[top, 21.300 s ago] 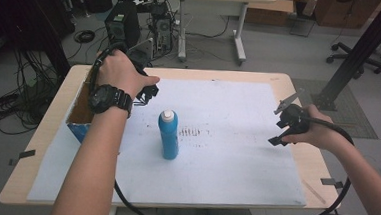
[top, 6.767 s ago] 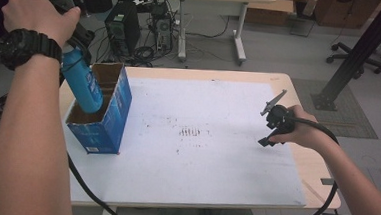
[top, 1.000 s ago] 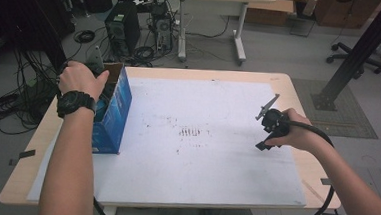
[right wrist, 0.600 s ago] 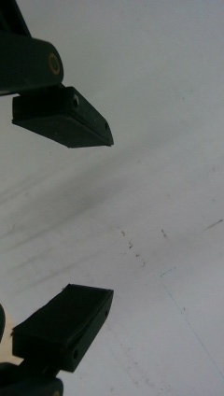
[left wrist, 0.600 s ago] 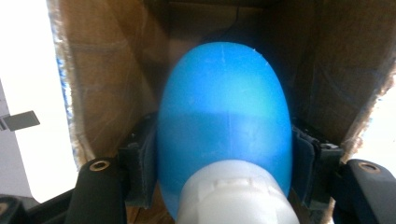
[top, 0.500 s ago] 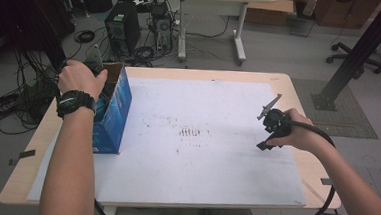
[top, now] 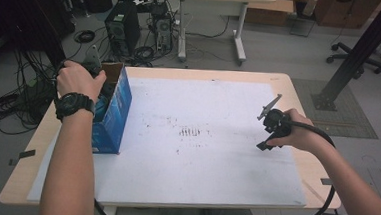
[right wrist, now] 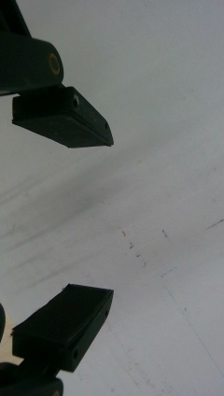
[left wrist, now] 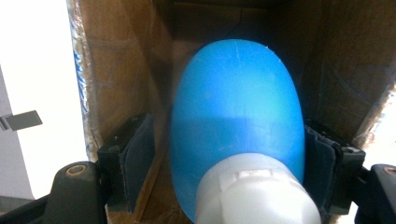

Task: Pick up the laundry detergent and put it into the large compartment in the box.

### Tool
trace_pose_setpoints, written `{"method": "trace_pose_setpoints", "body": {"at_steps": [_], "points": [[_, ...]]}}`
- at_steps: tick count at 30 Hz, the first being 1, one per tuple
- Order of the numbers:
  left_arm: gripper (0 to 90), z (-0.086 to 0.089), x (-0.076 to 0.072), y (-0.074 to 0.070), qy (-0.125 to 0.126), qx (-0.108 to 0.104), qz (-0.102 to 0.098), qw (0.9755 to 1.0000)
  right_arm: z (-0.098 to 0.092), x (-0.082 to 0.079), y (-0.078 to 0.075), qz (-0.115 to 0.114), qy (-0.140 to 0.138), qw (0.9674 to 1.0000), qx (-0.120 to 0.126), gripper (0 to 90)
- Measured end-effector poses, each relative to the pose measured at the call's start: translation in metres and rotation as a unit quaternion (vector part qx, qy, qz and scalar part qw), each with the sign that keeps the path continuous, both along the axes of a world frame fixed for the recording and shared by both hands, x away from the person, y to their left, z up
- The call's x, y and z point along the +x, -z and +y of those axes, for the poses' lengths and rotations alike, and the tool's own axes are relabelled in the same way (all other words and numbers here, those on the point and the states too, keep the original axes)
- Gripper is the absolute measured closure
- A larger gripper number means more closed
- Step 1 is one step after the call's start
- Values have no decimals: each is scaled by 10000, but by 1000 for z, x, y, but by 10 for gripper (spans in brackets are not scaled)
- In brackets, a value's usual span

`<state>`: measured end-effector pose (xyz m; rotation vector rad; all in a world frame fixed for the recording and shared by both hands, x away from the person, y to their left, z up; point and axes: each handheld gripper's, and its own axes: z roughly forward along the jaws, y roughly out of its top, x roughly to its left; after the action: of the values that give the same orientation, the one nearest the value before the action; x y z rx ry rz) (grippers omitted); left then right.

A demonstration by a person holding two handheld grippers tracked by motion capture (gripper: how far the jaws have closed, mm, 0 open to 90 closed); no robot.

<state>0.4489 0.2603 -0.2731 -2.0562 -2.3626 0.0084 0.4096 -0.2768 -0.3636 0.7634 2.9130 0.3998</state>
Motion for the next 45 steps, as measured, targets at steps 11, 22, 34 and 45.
{"method": "trace_pose_setpoints", "body": {"at_steps": [11,22,34,45], "points": [[260,2,-1,-5,-131,-63,-40,9999,2,0,1,12,-4,10000,-9,218],[201,4,-3,-7,-177,-147,-103,9997,2,0,2,16,-18,10000,-2,218],[230,4,-5,-13,-205,-58,-164,9996,1,1,4,28,0,10000,10,218],[303,0,-6,-15,-135,-4,-185,9997,1,2,3,28,7,10000,17,218]]}}
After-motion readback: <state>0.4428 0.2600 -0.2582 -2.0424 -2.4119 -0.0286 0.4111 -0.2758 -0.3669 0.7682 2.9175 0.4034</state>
